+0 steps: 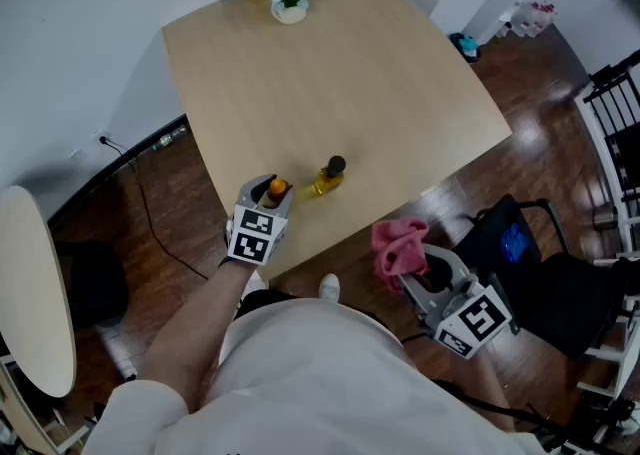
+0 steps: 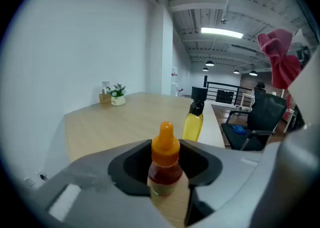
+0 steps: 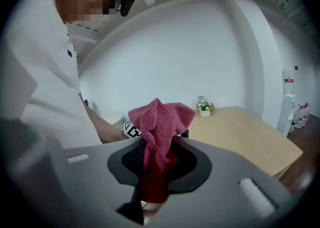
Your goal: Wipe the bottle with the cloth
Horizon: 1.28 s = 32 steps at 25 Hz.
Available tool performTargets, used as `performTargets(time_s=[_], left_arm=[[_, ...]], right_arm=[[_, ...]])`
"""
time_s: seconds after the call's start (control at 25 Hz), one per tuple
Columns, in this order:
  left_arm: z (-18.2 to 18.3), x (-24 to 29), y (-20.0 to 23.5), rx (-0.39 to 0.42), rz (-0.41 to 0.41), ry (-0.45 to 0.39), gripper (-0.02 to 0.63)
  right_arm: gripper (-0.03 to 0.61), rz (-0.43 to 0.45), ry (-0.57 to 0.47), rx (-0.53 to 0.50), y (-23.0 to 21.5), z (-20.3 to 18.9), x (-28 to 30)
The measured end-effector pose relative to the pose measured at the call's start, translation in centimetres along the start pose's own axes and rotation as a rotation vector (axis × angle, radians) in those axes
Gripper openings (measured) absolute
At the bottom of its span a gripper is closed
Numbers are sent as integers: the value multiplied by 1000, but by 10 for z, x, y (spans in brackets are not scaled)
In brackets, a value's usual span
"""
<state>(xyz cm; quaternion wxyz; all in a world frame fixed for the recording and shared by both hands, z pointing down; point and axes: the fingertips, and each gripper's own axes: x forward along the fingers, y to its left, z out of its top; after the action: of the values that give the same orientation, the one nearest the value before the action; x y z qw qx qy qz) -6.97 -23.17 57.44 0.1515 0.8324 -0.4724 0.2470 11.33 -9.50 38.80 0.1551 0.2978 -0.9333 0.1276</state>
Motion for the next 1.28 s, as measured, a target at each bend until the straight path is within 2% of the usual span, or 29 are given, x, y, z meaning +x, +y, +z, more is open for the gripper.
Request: performTargets(time_s=[0.12, 0.32, 0.6, 0.72, 0.84, 1.12, 1.28], left_arm=[[5, -19, -2, -20, -35, -6, 164], [50, -72, -12, -24, -175, -121, 163], [112, -148, -35, 52, -358, -233, 162], [129, -170, -42, 71, -403, -255, 163], [139, -186, -46, 77, -428, -275, 162], [164, -206, -49, 41, -440, -329, 162], [180, -215, -43, -7, -451, -352, 163]], right_arm=[[91, -2, -7, 7, 4, 4, 4], [91, 15, -43, -16, 15, 18, 25], [91, 138, -135, -108, 46, 66, 73], [91, 185, -192, -153, 60, 91, 96], [91, 221, -213, -148, 69, 100, 115], [91, 270, -151, -120, 73, 67, 125], [91, 267, -57, -104, 69, 33, 134]])
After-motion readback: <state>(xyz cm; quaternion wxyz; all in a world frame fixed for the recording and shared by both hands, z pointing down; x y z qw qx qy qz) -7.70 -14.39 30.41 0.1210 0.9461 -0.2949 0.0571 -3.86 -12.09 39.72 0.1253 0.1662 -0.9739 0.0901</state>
